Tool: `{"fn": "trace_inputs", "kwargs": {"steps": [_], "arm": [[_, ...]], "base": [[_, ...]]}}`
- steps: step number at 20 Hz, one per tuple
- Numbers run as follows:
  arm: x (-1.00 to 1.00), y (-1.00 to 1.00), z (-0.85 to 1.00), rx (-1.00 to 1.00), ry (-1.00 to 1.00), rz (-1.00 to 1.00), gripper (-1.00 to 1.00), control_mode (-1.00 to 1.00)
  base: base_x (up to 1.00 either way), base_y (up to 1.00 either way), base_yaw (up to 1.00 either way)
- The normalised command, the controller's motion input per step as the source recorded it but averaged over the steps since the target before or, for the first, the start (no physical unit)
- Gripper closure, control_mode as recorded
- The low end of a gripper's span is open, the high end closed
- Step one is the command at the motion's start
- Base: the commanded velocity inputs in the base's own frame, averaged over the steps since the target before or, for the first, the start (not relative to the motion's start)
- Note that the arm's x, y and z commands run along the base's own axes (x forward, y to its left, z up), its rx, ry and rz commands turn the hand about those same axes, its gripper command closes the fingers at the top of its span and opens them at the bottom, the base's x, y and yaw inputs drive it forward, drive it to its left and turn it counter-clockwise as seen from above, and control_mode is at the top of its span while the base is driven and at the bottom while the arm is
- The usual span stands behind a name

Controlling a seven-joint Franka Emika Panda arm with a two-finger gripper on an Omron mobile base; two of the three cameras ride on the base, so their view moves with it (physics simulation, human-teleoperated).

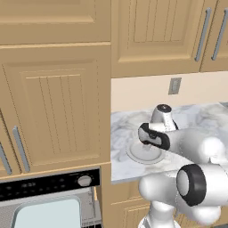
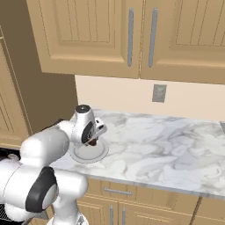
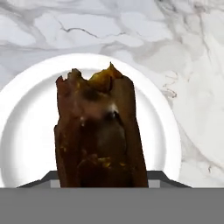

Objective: Place the sweet potato on the bottom rack of the oven.

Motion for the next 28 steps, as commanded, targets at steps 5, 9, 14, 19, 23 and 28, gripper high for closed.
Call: {"fn": "trace_inputs", "kwargs": {"steps": [5,9,14,19,23,28], "arm": [[-0.83,0.00,0.96,0.07,-0.06,0.00,1.00,-1.00],[-0.95,0.10,0.82,0.02,-0.03,0.00,1.00,-1.00],[-0.95,0.50,0.63,0.00,-0.12,0.00,1.00,-1.00],[-0.87,0.63,0.48,0.00,-0.17,0.00,1.00,-1.00],[-0.90,0.53,0.16,0.00,-0.14,0.00,1.00,-1.00],[-0.91,0.86,-0.12,0.00,-0.13,0.00,1.00,-1.00]], "base": [[0.00,0.00,0.00],[0.00,0.00,0.00],[0.00,0.00,0.00],[0.00,0.00,0.00],[0.00,0.00,0.00],[0.00,0.00,0.00]]}}
